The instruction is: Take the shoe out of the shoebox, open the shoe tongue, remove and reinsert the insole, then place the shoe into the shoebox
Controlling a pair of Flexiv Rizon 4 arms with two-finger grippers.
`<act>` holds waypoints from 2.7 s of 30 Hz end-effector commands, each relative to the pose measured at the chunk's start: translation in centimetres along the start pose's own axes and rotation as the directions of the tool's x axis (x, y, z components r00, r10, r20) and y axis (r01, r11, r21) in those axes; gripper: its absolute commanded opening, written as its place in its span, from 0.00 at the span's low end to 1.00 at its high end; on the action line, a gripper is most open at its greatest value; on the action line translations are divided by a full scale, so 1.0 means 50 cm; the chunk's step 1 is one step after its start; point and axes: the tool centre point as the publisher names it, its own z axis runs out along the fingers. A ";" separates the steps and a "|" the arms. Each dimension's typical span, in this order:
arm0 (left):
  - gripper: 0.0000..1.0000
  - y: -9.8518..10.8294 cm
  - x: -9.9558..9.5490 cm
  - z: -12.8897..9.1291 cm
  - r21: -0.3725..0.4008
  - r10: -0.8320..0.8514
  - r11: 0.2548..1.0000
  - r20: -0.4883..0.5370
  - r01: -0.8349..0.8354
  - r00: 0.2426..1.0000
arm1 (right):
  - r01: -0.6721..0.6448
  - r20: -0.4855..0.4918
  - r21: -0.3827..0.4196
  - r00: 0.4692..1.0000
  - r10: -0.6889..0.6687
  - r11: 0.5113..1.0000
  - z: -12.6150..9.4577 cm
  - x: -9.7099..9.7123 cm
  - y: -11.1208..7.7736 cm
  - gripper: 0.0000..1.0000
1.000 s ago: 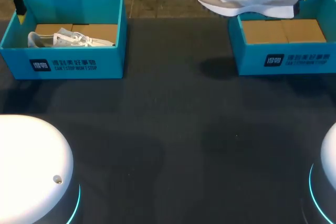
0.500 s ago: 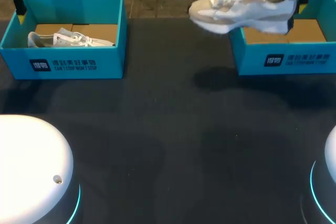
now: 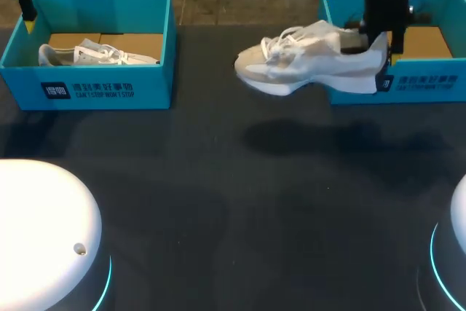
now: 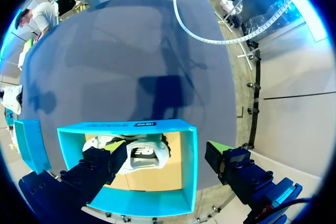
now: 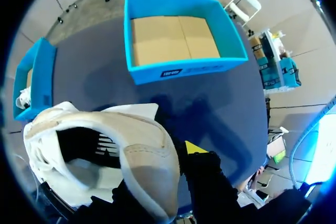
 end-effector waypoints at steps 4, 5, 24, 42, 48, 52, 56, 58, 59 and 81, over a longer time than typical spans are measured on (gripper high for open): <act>1.00 -0.002 0.001 0.000 -0.002 0.000 1.000 -0.002 0.000 1.000 | -0.002 0.000 -0.134 1.000 0.002 0.991 -0.002 0.001 -0.008 0.00; 1.00 -0.002 0.001 0.000 -0.002 0.000 1.000 -0.002 0.000 1.000 | -0.002 0.000 -0.134 1.000 0.002 0.991 -0.002 0.001 -0.008 0.00; 1.00 -0.002 0.001 0.000 -0.002 0.000 1.000 -0.002 0.000 1.000 | 0.054 0.093 -0.126 0.995 -0.043 0.991 0.043 0.163 -0.199 0.00; 1.00 -0.002 0.001 0.000 -0.002 0.000 1.000 -0.002 0.000 1.000 | 0.030 0.067 -0.066 0.997 -0.026 0.997 0.074 0.229 -0.309 0.00; 1.00 -0.002 0.001 0.000 -0.002 0.000 1.000 -0.002 0.000 1.000 | 0.043 0.064 -0.043 0.997 -0.040 0.998 0.091 0.247 -0.327 0.00; 1.00 -0.002 0.001 0.000 -0.002 0.000 1.000 -0.002 0.000 1.000 | 0.063 0.019 -0.023 0.998 -0.063 0.998 0.132 0.282 -0.367 0.00; 1.00 -0.002 0.001 0.000 -0.002 0.000 1.000 -0.002 0.000 1.000 | 0.079 0.000 -0.037 0.997 -0.079 0.996 0.154 0.304 -0.390 0.00; 1.00 -0.002 0.001 0.000 -0.002 0.000 1.000 -0.002 0.000 1.000 | 0.068 0.005 -0.028 0.998 -0.068 0.997 0.164 0.308 -0.396 0.00; 1.00 -0.002 0.001 0.000 -0.002 0.000 1.000 -0.002 0.000 1.000 | 0.068 0.019 -0.026 0.998 -0.067 0.997 0.169 0.310 -0.398 0.00; 1.00 -0.002 0.001 0.000 -0.002 0.000 1.000 -0.002 0.000 1.000 | 0.075 -0.025 0.036 0.997 -0.074 0.997 0.274 0.334 -0.432 0.00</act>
